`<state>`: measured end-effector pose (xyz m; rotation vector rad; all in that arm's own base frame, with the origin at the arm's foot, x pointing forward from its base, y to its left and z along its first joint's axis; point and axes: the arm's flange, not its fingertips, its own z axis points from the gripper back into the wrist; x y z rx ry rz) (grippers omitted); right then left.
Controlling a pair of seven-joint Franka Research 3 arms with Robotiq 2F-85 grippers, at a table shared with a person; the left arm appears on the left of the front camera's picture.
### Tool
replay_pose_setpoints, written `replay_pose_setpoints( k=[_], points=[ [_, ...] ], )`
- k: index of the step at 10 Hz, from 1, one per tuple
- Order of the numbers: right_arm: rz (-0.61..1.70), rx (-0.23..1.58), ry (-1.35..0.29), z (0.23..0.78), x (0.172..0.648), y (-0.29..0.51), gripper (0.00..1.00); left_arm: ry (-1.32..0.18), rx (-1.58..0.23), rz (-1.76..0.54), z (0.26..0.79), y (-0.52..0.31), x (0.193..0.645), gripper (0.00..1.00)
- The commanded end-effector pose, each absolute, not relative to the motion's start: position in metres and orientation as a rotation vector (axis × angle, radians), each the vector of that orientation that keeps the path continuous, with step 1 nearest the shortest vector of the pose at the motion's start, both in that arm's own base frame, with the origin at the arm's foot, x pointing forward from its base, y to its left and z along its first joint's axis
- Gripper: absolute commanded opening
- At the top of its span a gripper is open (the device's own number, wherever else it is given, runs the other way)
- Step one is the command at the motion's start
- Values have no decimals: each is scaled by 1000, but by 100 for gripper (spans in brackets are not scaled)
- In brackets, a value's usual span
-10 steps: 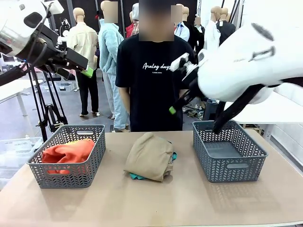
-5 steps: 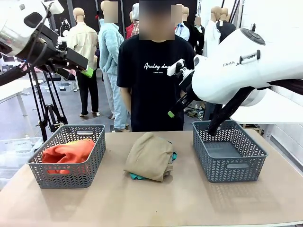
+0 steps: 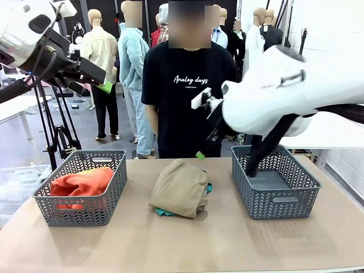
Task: Sort the tops and bottoms.
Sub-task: Lift clothes from the center of the table with your right hand.
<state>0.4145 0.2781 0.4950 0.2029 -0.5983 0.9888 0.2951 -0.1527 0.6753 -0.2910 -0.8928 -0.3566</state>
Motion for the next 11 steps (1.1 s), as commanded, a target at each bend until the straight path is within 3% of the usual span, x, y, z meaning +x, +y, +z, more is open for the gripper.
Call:
replay_pose_setpoints(
  k=[1,5,8,11],
  points=[
    [1050,217,-523,476,452,320,100,-892,-310,-368,675,-151,295,100],
    [1059,189,-396,441,500,366,100,-892,-310,-368,675,-151,295,100],
    [1039,243,-315,406,515,374,100,-892,-310,-368,675,-151,295,100],
    [1057,176,-280,382,517,385,100,-892,-310,-368,675,-151,295,100]
  ],
)
